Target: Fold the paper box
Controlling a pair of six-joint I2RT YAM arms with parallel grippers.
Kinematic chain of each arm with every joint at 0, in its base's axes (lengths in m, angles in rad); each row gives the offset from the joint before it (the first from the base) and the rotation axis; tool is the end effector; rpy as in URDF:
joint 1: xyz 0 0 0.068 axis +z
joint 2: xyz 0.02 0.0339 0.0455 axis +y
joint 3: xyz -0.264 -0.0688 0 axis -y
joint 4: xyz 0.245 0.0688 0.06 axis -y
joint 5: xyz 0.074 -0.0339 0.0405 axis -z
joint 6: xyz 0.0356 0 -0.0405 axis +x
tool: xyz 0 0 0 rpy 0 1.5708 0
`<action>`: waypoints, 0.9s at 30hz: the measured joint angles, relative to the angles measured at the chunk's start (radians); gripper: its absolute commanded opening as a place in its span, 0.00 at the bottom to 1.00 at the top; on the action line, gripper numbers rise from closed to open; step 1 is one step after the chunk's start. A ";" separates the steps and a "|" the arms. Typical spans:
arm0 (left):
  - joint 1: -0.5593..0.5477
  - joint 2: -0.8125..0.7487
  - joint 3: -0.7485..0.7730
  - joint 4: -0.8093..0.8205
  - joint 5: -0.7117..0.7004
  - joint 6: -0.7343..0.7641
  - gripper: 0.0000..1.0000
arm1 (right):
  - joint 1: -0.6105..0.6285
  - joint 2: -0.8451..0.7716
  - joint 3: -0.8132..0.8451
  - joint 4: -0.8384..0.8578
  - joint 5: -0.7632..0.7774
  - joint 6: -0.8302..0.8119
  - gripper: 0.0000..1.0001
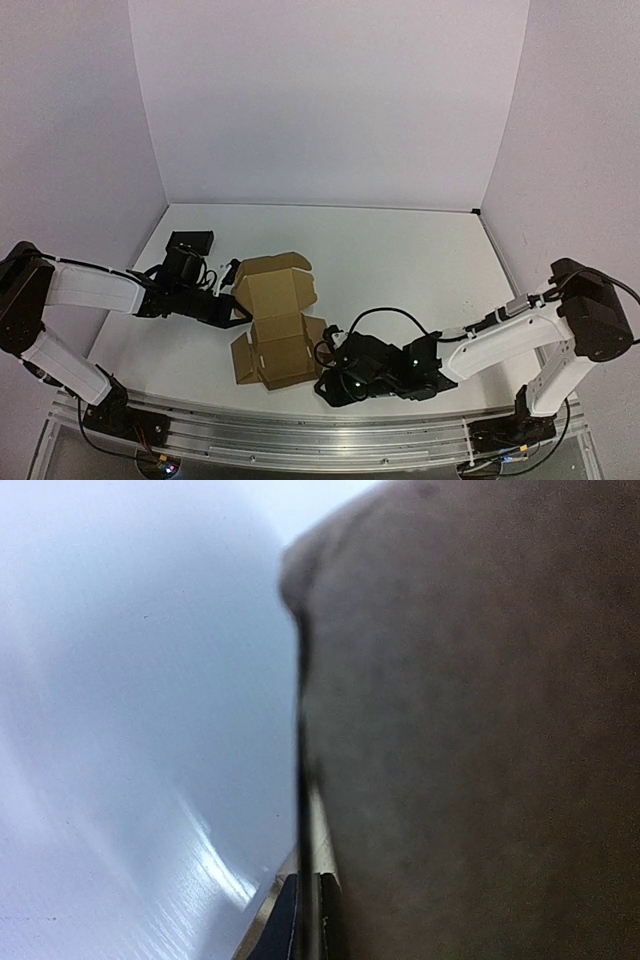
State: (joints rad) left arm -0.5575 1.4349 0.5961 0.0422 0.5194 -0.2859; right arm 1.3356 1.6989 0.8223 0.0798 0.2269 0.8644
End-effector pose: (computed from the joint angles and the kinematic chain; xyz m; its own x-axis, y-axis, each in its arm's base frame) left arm 0.2163 -0.1557 0.1579 -0.7947 0.2069 -0.5707 0.5521 0.6373 -0.5377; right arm 0.0853 0.3215 0.1477 -0.8011 -0.1624 -0.5761 -0.4645 0.7757 0.4273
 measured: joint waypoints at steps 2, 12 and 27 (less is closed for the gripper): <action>0.000 0.000 0.000 0.000 0.000 0.000 0.00 | 0.000 0.014 0.000 0.043 0.008 0.020 0.22; 0.000 0.000 0.000 0.000 0.000 0.000 0.00 | 0.003 0.106 0.015 0.116 0.049 0.035 0.18; -0.007 0.000 0.000 0.001 0.001 0.002 0.00 | 0.007 0.118 0.101 0.145 0.249 0.000 0.21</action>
State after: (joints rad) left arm -0.5645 1.4349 0.5961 0.0431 0.5204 -0.2840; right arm 1.3426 1.8171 0.9237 0.2244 0.4755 0.8646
